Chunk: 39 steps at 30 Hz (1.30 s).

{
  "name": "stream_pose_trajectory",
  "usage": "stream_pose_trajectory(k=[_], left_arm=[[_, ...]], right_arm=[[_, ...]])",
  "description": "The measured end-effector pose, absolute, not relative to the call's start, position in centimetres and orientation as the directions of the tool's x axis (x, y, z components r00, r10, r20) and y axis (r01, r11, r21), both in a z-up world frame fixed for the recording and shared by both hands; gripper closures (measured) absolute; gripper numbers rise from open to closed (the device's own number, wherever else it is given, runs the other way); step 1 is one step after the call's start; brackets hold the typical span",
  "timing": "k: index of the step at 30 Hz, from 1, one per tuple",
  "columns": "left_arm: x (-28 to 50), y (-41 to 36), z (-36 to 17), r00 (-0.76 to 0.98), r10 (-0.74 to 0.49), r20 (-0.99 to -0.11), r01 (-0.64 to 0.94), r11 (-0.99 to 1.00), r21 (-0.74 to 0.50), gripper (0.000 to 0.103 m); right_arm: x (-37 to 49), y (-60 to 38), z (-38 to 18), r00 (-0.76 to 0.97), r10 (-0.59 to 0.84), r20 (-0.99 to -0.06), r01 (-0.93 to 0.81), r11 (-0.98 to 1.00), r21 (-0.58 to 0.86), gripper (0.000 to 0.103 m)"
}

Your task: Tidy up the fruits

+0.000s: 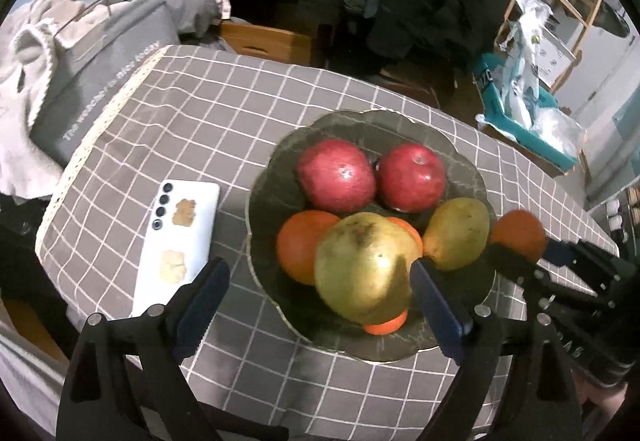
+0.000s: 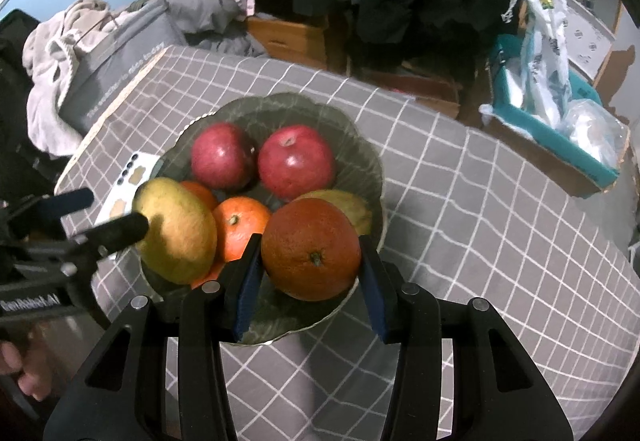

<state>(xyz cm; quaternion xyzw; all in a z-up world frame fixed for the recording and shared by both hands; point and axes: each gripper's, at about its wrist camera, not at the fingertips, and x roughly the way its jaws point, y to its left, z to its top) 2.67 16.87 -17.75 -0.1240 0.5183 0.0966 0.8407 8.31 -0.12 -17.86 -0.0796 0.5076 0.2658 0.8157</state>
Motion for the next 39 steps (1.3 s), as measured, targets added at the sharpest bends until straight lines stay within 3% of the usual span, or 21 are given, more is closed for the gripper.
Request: stream_pose_trajectory(k=[12,16,28,39], left_arm=[[1.4,18.1,-16.5,0.465,0.055,-0.884,-0.320,0.941,-0.110,0.010],[1.3,18.2,-16.1,0.472,0.054,-0.880,-0.320,0.940,-0.114,0.010],[0.9,17.5,-14.1,0.519,0.051,-0.854,-0.301,0.945,-0.127,0.010],[0.3,15.9,-10.0,0.605,0.047,-0.795,-0.260,0.955,-0.141,0.010]], right_arm=[[7.3,1.7,-18.6,0.287,0.366,-0.885,-0.554,0.817,0.158,0.057],[7.1,1.6,-17.8,0.300,0.398,-0.867,-0.552,0.813,0.183,0.036],[7.1,0.2,-13.8,0.430,0.354,-0.830,-0.523,0.848,0.091,0.035],[6.2,-3.4,-8.0,0.594,0.322,-0.737,-0.440,0.897,0.037,0.023]])
